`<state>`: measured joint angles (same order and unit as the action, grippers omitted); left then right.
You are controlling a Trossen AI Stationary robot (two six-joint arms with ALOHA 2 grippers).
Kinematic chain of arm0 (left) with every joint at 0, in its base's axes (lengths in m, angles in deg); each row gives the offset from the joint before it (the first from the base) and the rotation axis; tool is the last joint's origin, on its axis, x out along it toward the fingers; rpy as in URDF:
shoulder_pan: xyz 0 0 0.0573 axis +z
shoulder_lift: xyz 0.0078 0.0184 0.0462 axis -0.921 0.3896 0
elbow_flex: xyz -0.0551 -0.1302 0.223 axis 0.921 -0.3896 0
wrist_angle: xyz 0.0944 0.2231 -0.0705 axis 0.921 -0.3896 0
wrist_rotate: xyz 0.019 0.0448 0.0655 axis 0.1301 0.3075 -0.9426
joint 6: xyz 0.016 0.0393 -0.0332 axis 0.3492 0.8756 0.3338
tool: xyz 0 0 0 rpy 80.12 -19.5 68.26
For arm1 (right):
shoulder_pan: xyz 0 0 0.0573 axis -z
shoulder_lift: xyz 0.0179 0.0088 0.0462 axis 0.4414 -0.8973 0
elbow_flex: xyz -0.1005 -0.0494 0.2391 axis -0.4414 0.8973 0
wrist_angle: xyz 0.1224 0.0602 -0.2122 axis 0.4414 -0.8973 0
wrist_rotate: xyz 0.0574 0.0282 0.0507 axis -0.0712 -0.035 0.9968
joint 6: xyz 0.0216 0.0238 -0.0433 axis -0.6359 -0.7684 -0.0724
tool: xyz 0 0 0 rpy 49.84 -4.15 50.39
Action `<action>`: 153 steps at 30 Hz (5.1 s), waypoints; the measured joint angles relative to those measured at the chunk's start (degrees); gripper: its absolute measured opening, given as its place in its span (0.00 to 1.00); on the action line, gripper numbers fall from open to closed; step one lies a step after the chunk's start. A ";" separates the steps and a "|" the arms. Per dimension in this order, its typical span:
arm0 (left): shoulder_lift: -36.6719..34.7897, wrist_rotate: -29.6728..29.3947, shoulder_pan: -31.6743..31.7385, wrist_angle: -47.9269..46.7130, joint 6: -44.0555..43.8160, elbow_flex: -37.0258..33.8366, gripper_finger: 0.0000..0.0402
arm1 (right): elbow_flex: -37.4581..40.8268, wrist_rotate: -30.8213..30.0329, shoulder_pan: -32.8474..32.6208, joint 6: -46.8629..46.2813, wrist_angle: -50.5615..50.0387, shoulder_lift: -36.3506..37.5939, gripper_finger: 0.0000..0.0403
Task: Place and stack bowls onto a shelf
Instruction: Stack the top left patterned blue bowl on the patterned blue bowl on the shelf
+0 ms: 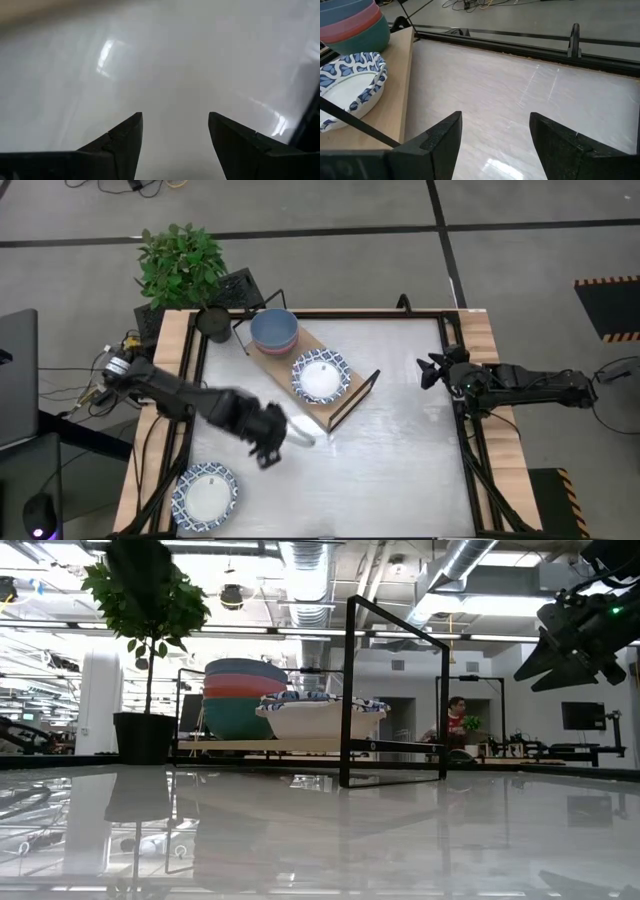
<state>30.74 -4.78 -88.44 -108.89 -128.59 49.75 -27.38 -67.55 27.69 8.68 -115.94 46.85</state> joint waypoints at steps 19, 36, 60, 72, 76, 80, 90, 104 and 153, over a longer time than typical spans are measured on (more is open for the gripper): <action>4.78 -0.54 -25.75 3.87 -37.04 -0.69 0.52 | 0.00 0.00 0.00 0.00 -0.03 -0.01 0.64; 11.54 17.26 -28.67 8.27 -44.22 -0.50 0.52 | 0.00 -0.02 0.08 -0.04 -0.03 -0.01 0.64; 15.59 18.61 -28.37 4.92 -44.80 -0.71 0.52 | -0.02 -0.09 0.07 -0.03 -0.09 0.00 0.64; 17.17 19.05 -28.13 3.82 -43.54 -0.70 0.52 | -0.02 -0.10 0.05 -0.07 -0.11 -0.01 0.64; 17.57 19.80 -28.13 3.72 -43.21 -0.68 0.52 | -0.02 -0.11 0.04 -0.07 -0.09 0.00 0.64; 17.73 19.94 -28.13 3.78 -42.67 -0.68 0.52 | -0.02 -0.11 0.07 -0.07 -0.11 0.00 0.64; 17.73 20.90 -28.13 3.79 -41.67 -0.68 0.38 | -0.03 -0.11 0.04 -0.07 -0.11 -0.02 0.64; 17.70 22.15 -28.13 3.81 -41.20 -0.68 0.01 | -0.02 -0.11 0.06 -0.09 -0.11 0.00 0.64; 17.59 -14.72 -11.15 -30.38 0.46 38.95 0.00 | -0.02 -0.35 0.06 -0.07 -0.13 -0.02 0.64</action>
<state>48.34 -19.51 -99.59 -139.26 -128.12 88.70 -27.41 -67.90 27.75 8.61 -116.06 46.83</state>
